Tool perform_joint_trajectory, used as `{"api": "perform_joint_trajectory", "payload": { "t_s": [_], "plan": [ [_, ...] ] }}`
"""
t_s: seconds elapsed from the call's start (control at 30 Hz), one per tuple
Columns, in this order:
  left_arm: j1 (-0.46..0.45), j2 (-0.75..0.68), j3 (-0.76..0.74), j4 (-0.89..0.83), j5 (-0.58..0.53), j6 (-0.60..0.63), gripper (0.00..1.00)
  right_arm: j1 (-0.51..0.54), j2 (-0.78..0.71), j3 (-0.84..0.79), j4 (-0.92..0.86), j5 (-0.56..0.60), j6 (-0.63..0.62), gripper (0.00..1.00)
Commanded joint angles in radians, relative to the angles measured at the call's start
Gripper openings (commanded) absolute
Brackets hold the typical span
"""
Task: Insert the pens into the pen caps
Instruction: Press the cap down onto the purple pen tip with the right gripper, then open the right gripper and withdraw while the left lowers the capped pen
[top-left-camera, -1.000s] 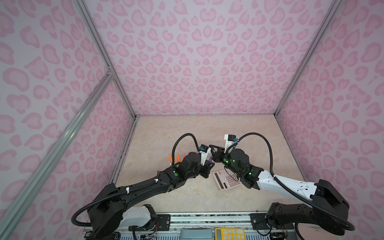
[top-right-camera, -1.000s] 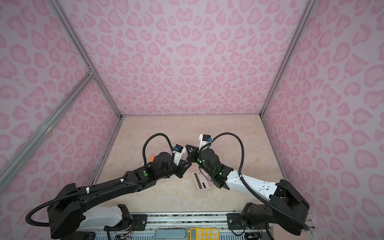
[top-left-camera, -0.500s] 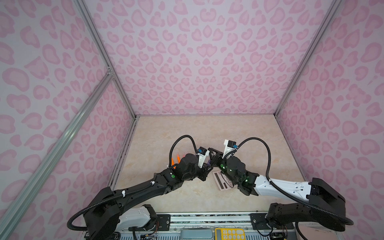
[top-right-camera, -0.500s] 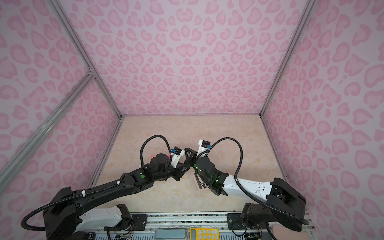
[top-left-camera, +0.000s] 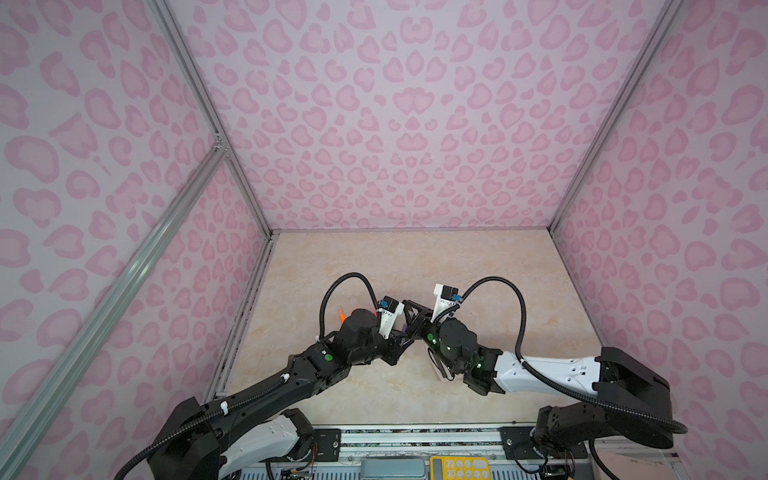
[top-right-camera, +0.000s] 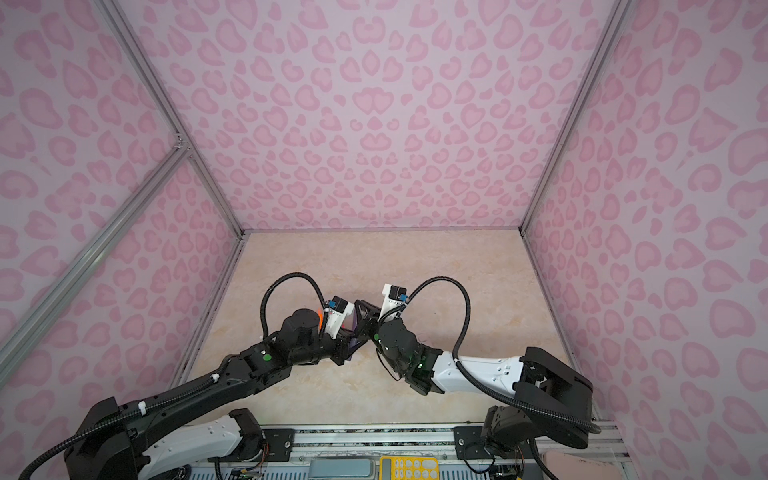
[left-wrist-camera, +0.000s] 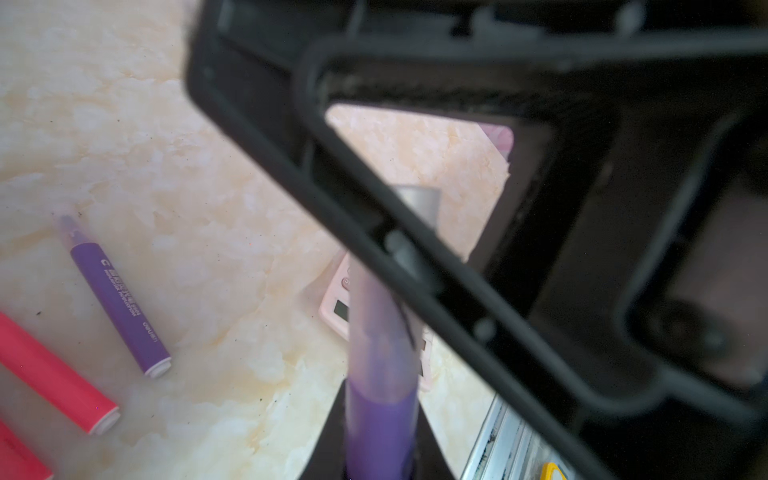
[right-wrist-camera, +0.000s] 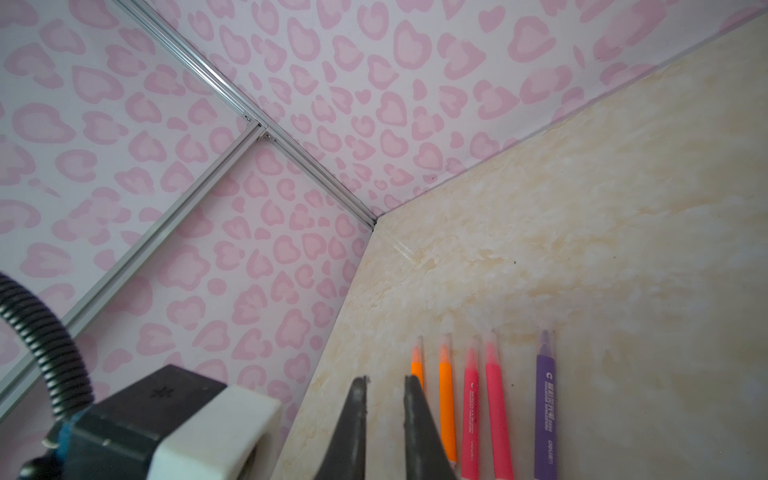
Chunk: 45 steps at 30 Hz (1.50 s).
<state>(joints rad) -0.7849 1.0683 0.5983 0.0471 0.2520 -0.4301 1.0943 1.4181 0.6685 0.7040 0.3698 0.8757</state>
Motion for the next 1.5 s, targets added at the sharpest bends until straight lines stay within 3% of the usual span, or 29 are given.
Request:
{"api": "perform_joint_trajectory", "payload": {
  "t_s": [0.0, 0.3, 0.5, 0.67, 0.87, 1.07, 1.27, 1.47],
  "plan": [
    [0.034, -0.014, 0.004, 0.203, -0.315, -0.093, 0.03, 0.032, 0.001, -0.018, -0.094, -0.151, 0.003, 0.00],
    [0.034, 0.042, 0.037, 0.166, -0.332, -0.094, 0.03, 0.019, -0.037, -0.027, -0.133, -0.061, -0.021, 0.01],
    [0.034, 0.115, 0.071, 0.149, -0.337, -0.107, 0.03, -0.087, -0.121, -0.076, -0.192, -0.057, 0.005, 0.36],
    [0.033, 0.210, 0.124, 0.069, -0.361, -0.127, 0.03, -0.178, -0.223, -0.135, -0.243, -0.030, 0.008, 0.48],
    [0.034, 0.445, 0.298, -0.104, -0.340, -0.148, 0.03, -0.253, -0.340, -0.183, -0.314, 0.023, -0.005, 0.53],
    [0.034, 0.676, 0.452, -0.227, -0.278, -0.153, 0.03, -0.320, -0.367, -0.189, -0.366, 0.010, 0.001, 0.53],
    [0.033, 0.808, 0.547, -0.302, -0.222, -0.141, 0.03, -0.339, -0.369, -0.190, -0.370, -0.006, -0.002, 0.53],
    [0.034, 0.882, 0.625, -0.420, -0.286, -0.129, 0.03, -0.343, -0.358, -0.184, -0.366, -0.017, -0.003, 0.53]
  ]
}}
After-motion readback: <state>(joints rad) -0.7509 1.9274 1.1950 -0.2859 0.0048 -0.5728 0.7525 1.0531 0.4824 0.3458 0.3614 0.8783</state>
